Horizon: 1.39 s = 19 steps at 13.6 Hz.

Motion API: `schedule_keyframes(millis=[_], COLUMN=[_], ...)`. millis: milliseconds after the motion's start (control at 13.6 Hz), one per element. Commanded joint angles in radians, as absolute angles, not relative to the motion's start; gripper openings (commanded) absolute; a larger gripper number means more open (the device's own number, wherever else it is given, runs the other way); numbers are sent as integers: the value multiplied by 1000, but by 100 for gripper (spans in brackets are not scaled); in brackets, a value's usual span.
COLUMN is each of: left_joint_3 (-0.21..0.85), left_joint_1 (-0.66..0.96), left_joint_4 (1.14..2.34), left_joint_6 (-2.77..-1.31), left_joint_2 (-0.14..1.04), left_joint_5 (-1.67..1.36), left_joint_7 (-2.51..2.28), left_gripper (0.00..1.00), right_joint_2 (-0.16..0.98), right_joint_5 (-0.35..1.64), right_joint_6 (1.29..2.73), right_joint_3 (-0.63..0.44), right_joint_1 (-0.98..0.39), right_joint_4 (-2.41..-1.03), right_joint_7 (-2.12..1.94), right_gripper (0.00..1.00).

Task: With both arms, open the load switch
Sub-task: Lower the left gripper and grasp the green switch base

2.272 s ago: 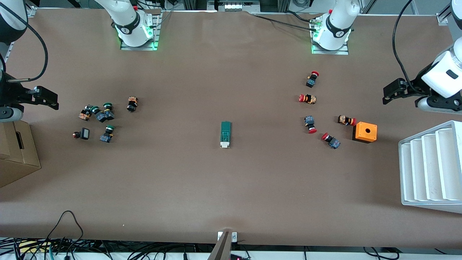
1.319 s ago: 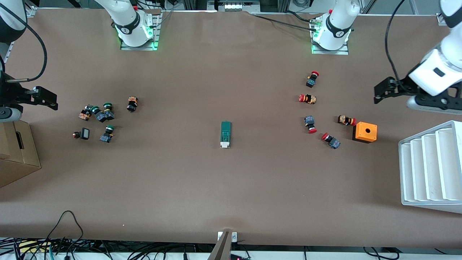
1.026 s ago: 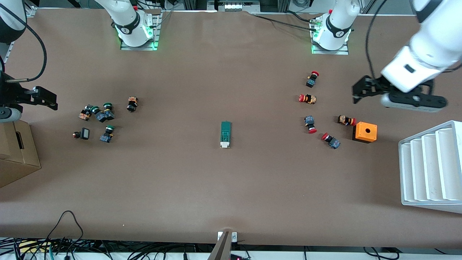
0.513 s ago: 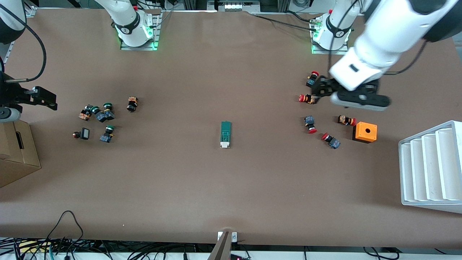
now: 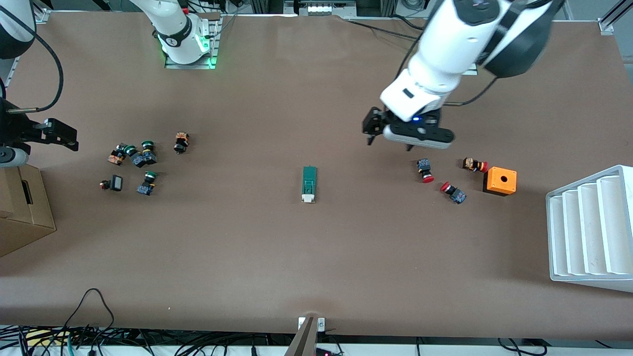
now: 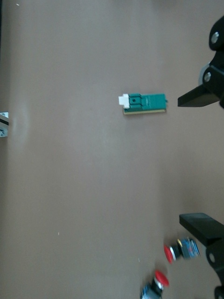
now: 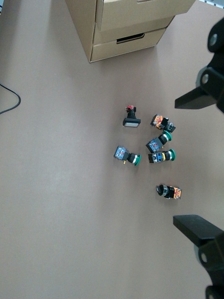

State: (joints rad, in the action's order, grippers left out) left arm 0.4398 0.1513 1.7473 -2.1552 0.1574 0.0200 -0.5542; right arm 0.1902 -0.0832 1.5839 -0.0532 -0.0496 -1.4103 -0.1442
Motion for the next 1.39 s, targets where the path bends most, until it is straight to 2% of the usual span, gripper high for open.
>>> schedule_keyframes(millis=[0, 147, 660, 1099, 1319], left_joint_3=[517, 557, 560, 558, 552], left_joint_1=[146, 167, 282, 344, 380], left_joint_4=[1810, 1828, 1825, 1815, 1816], left_joint_6=[-2282, -2351, -2493, -2494, -2479], left_joint_2=[190, 257, 510, 656, 693], left_joint_5=[150, 323, 1004, 1552, 1721], left_joint_7=[-742, -935, -1637, -2161, -2322], left_gripper=[100, 100, 100, 100, 100], right_joint_2=[190, 190, 190, 190, 190], right_joint_5=[-98, -98, -97, -94, -92], right_joint_6=[1585, 1585, 1585, 1586, 1586], right_joint_3=[-49, -49, -49, -51, -51], right_joint_1=[-44, -44, -44, -41, -41], right_joint_4=[-1402, -1402, -1402, -1402, -1402], right_joint_7=[-161, -161, -161, -163, -163], right_gripper=[100, 100, 100, 100, 100])
